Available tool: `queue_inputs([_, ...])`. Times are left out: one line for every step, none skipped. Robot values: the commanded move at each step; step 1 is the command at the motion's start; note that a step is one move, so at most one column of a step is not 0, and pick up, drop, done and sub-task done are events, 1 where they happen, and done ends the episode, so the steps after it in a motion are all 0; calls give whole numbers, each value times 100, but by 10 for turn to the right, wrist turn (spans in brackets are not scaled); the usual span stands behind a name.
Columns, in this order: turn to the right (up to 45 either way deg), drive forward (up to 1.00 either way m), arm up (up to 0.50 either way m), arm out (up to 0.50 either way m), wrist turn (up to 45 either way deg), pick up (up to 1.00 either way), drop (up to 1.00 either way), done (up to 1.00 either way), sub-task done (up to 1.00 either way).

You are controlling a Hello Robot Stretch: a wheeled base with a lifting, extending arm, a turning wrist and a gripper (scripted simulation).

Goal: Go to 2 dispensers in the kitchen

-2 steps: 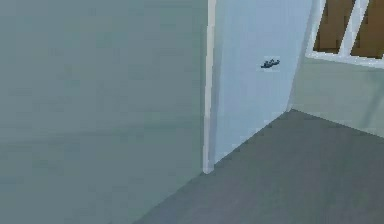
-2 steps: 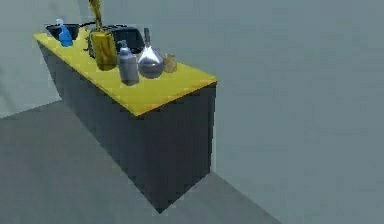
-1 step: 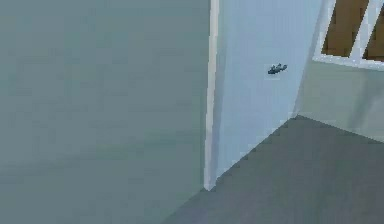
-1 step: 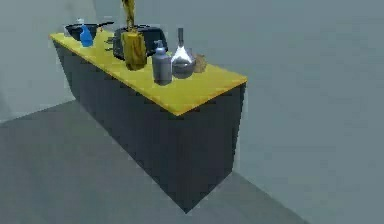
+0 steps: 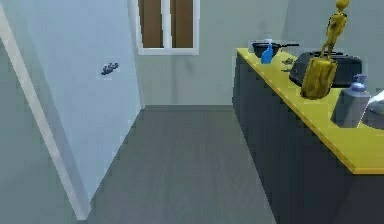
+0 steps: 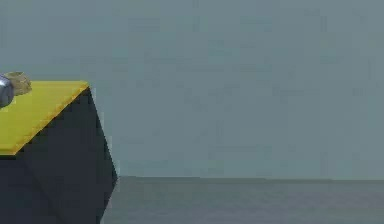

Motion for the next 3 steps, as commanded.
queue_inputs([0,100,0,0,0,0,0,0,0])
queue_inputs([90,0,0,0,0,0,0,0,0])
queue_inputs([0,30,0,0,0,0,0,0,0])
